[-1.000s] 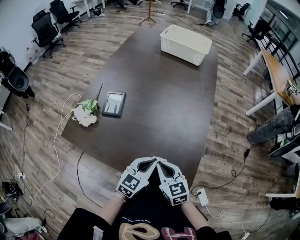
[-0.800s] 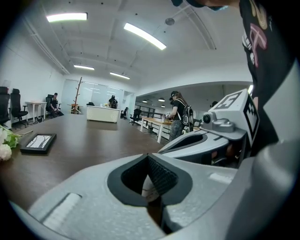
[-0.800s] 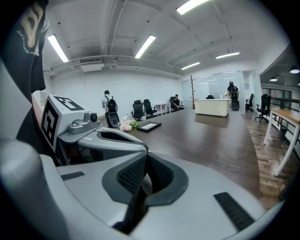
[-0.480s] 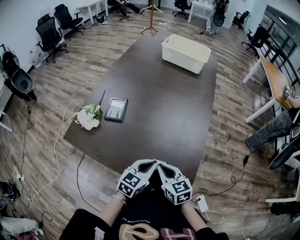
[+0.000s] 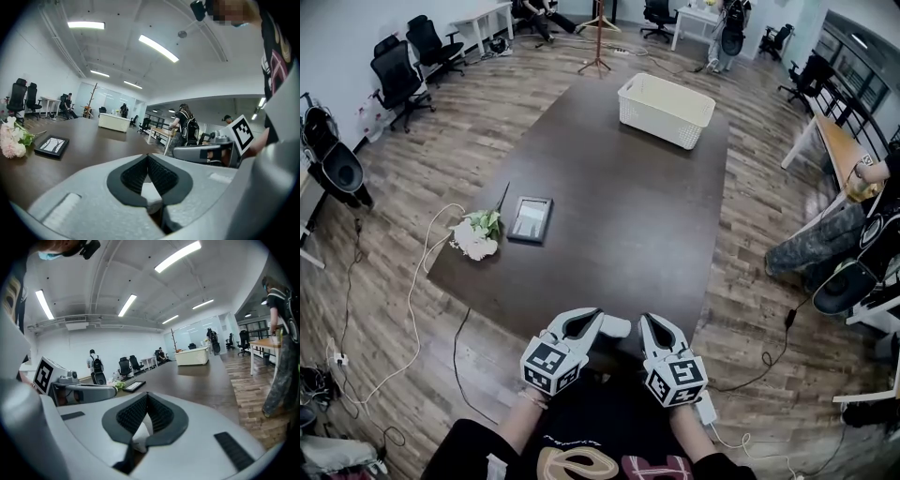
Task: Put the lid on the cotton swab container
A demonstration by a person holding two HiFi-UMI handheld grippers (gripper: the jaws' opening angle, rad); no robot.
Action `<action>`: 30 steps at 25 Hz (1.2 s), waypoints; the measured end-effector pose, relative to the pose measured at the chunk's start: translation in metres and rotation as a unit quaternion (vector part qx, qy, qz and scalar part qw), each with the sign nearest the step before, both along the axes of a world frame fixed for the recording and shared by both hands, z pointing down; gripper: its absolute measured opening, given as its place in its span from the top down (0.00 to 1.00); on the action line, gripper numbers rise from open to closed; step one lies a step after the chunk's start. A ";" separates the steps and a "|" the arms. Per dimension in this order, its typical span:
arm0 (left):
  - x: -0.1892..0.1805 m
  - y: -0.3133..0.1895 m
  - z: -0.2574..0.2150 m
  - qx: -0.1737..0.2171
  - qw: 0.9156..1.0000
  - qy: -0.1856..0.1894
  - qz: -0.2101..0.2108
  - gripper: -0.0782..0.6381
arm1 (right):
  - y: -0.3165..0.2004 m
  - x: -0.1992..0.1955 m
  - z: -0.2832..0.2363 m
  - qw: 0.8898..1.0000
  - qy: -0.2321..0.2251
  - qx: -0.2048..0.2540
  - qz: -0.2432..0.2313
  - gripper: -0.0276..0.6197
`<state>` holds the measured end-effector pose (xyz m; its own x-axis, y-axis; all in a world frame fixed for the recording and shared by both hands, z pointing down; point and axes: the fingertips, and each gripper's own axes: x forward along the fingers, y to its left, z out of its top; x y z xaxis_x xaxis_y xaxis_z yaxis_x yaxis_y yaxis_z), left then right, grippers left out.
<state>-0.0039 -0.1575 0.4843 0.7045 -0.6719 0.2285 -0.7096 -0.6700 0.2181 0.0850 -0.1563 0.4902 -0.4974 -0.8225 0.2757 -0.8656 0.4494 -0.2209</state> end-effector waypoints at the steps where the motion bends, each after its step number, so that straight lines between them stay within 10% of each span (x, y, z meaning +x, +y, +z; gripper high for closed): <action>1: -0.001 0.001 -0.001 0.001 1.000 0.001 -0.005 0.89 | 0.001 0.004 -0.002 1.000 0.002 0.005 0.007 0.95; 30: 0.001 0.018 0.021 -0.011 0.999 -0.036 -0.005 0.89 | 0.021 0.016 0.031 0.999 0.028 -0.026 0.021 0.95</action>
<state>-0.0031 -0.1392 0.5055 0.6794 -0.6726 0.2934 -0.7304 -0.6584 0.1818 0.1007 -0.1353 0.5211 -0.4450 -0.8266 0.3445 -0.8952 0.4012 -0.1938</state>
